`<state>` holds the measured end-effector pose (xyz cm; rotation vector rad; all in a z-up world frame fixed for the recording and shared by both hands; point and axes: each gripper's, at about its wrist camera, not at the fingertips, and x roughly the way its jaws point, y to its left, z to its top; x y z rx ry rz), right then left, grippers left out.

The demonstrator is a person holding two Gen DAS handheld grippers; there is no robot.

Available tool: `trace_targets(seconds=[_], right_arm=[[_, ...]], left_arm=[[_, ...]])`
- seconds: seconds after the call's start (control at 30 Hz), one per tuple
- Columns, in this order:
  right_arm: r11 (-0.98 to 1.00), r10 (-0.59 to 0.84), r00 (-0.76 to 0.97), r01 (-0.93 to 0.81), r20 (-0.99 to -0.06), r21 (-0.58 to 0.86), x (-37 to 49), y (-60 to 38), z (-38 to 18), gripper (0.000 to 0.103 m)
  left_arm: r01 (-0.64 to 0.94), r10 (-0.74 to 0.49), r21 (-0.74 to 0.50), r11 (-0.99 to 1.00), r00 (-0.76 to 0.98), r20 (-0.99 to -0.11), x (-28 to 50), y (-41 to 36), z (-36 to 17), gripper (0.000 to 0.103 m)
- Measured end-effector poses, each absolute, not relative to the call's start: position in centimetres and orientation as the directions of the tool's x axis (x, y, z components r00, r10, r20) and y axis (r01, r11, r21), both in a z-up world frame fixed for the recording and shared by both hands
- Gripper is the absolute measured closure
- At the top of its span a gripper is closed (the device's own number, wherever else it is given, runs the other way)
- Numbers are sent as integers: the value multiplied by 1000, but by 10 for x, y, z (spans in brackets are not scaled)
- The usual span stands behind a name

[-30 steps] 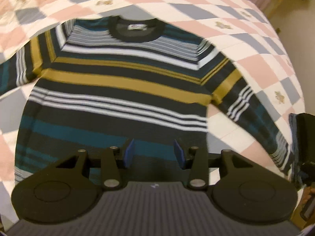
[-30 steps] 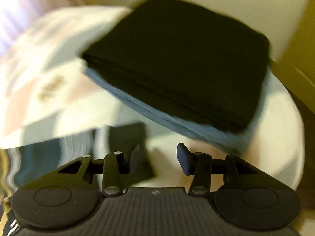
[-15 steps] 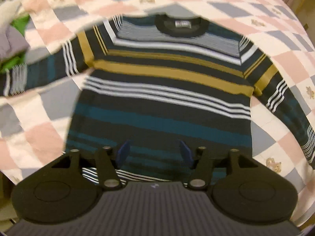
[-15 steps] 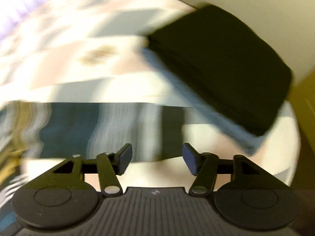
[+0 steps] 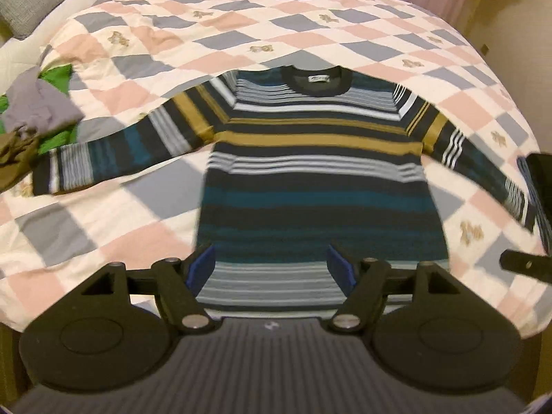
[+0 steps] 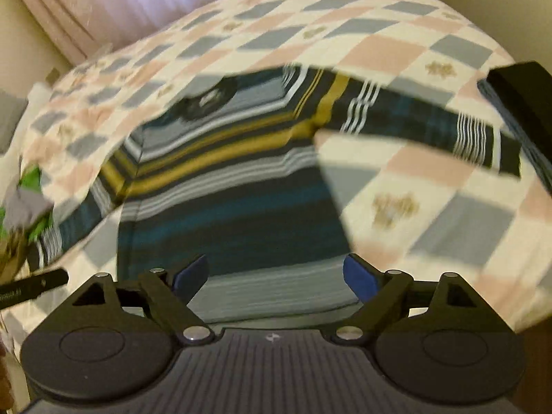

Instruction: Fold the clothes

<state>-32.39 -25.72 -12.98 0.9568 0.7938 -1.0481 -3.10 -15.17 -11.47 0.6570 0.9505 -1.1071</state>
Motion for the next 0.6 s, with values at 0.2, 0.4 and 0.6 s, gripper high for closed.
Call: trace_targets(seconds=[0.2, 0.4, 0.6], right_arm=[[159, -428, 269, 962, -863, 221, -283, -159, -108, 9], [127, -459, 234, 972, -857, 198, -268, -104, -79, 7], [159, -484, 224, 973, -846, 167, -255, -85, -66, 6]], left_arm=[[957, -466, 52, 284, 186, -865, -6, -84, -91, 28], [964, -492, 52, 260, 178, -852, 9, -43, -66, 24], [965, -528, 44, 260, 180, -830, 17, -17, -53, 22]])
